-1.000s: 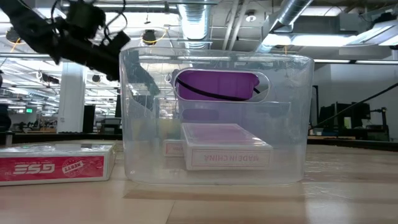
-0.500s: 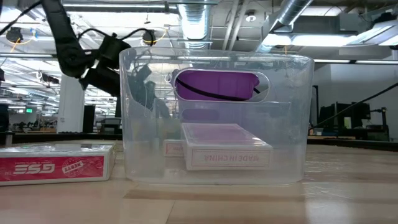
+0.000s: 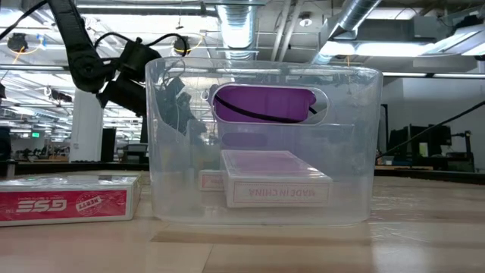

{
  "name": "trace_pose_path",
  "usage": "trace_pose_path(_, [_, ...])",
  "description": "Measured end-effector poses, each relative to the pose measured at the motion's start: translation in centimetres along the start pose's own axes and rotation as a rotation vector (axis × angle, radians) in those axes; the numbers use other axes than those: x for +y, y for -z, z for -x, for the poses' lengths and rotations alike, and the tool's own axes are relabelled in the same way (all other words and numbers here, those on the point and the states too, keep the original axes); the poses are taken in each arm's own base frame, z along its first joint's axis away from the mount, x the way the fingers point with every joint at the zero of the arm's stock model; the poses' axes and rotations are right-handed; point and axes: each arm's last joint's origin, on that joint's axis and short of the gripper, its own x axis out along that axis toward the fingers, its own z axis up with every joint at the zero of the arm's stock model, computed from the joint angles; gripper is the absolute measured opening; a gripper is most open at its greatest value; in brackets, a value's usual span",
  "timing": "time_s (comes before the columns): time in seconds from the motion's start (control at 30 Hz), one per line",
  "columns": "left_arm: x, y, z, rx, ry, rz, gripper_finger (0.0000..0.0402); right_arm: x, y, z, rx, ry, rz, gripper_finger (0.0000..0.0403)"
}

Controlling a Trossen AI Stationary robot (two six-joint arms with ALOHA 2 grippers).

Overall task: Pick & Place Toys
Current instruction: Put the green game piece into the yellow bin, then put the red deck of cards into the bottom transparent bin

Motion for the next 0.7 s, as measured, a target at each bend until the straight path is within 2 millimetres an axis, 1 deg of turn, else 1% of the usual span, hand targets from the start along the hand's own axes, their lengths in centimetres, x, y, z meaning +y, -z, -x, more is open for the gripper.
trace_pose_path(0.2, [-0.1, -0.1, 0.1, -0.003, 0.004, -0.002, 0.0215, 0.0, 0.0, 0.0, 0.001, 0.0, 0.005, 0.025])
trace_pose_path(0.37, [-0.5, -0.7, 0.4, -0.034, 0.018, -0.006, 0.0228, 0.0, 0.0, 0.0, 0.002, 0.0, 0.007, 0.025])
trace_pose_path(0.53, [-2.1, -1.9, 1.3, -0.088, 0.076, -0.074, 0.0229, 0.0, 0.0, 0.0, 0.003, 0.0, 0.012, 0.025])
trace_pose_path(0.7, [-4.2, -3.1, 2.9, -0.126, 0.158, -0.164, 0.0228, 0.0, 0.0, 0.0, 0.003, 0.0, 0.016, 0.025])
